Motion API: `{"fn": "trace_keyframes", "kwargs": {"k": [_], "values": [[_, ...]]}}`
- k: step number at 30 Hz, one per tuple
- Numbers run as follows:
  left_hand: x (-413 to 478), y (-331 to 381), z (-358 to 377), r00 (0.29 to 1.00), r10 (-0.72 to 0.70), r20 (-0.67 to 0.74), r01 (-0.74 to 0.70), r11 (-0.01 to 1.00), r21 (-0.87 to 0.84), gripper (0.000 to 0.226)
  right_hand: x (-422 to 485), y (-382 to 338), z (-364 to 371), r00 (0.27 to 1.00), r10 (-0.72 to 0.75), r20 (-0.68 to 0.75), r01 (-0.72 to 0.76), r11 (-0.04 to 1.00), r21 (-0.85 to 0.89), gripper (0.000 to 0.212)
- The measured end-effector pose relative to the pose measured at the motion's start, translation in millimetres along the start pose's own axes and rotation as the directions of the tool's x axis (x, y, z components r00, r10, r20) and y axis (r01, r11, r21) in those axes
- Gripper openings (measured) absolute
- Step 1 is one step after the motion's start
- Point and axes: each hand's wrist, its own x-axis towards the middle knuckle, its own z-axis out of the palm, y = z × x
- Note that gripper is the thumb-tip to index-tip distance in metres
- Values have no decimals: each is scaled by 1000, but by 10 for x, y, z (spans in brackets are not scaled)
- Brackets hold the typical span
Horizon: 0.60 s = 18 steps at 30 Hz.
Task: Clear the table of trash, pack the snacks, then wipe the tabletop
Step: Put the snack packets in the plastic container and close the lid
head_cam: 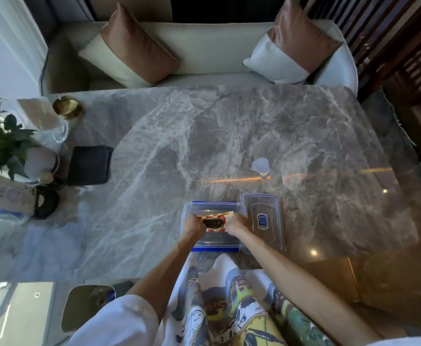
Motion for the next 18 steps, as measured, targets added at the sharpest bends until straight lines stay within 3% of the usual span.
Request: {"fn": "trace_keyframes", "kwargs": {"k": [4,7,11,18], "values": [[-47,-12,59,999,-42,-20,40,994,-102,24,-1,69,23,993,-20,120,40,984,-171,79],[-63,-25,89,996,-83,11,84,984,-155,27,-9,123,70,992,-55,115,75,981,-181,76],[-43,-23,100,994,-104,37,108,989,-105,66,-37,152,118,996,-79,44,83,992,-96,75],[-16,-53,83,996,-67,65,72,995,-75,55,-68,136,145,992,-107,61,111,991,-68,71]]}}
